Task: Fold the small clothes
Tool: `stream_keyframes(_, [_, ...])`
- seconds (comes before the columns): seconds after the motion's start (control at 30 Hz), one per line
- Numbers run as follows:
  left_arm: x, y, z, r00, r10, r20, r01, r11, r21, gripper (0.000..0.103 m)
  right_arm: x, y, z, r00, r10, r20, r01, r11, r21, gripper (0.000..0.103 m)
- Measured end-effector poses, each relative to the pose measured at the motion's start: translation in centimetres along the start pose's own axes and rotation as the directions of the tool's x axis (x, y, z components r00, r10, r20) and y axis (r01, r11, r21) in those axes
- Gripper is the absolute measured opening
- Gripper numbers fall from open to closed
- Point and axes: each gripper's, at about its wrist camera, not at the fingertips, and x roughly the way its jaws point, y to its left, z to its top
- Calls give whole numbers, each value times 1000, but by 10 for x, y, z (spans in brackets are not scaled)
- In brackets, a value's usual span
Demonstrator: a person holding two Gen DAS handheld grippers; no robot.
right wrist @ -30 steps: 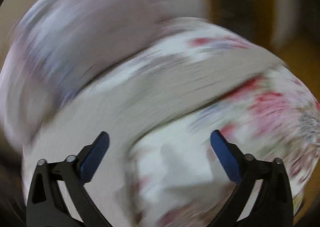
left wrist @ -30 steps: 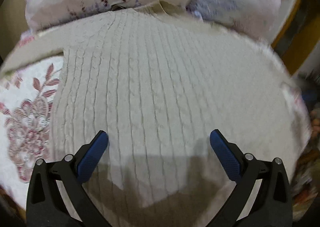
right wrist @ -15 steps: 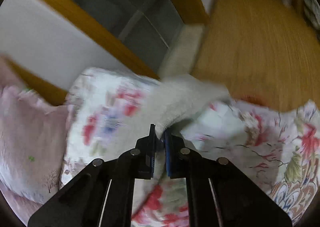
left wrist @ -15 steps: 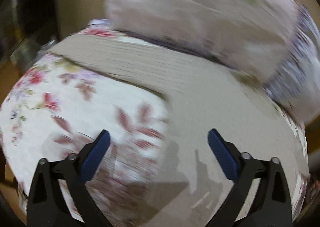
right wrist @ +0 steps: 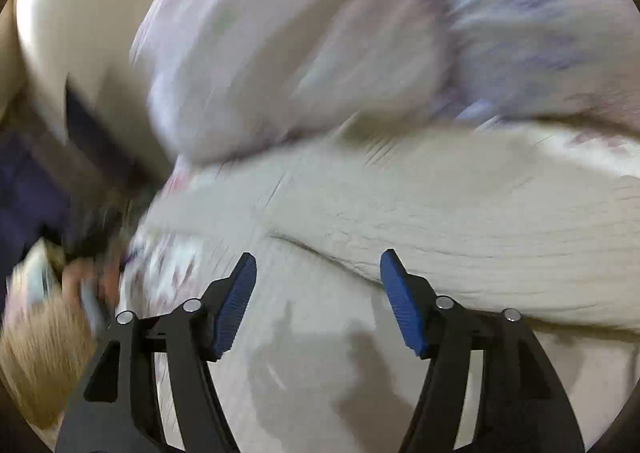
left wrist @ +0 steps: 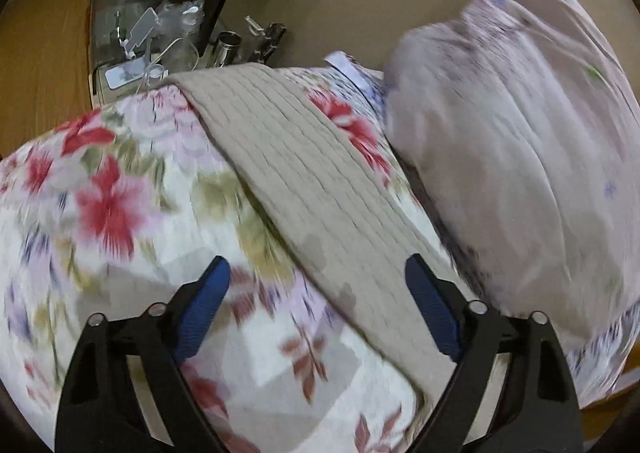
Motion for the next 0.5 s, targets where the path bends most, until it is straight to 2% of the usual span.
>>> stream_keyframes(0.03, [4, 4, 9, 1000, -6, -9, 6, 1000, -8, 81, 0, 2, -1, 1000, -8, -1, 8, 1000, 2, 71])
stream_keyframes(0.07, [9, 3, 12, 1000, -7, -11, 7, 1000, -15, 78, -2, -3, -1, 999, -42, 3, 42, 999, 22, 80])
stream_keyframes(0.1, [12, 6, 17, 1000, -9, -12, 9, 1000, -24, 73, -13, -6, -4, 998, -61, 7, 61, 997, 41, 84])
stream_keyframes(0.2, [18, 18, 28, 999, -36, -3, 35, 995, -99, 65, -26, -42, -7, 992, -129, -1, 128, 978, 166, 85])
stream_keyframes(0.33, [22, 35, 49, 996, -91, 22, 94, 973, -209, 62, -50, -83, -20, 979, -202, 8, 191, 936, 297, 85])
stream_keyframes(0.47, [31, 40, 64, 998, -69, 13, 70, 970, -233, 31, -59, -96, -28, 971, -238, 3, 226, 923, 311, 85])
stream_keyframes(0.5, [34, 39, 65, 999, -54, 3, 54, 972, -230, 19, -59, -97, -29, 971, -240, 0, 228, 925, 305, 85])
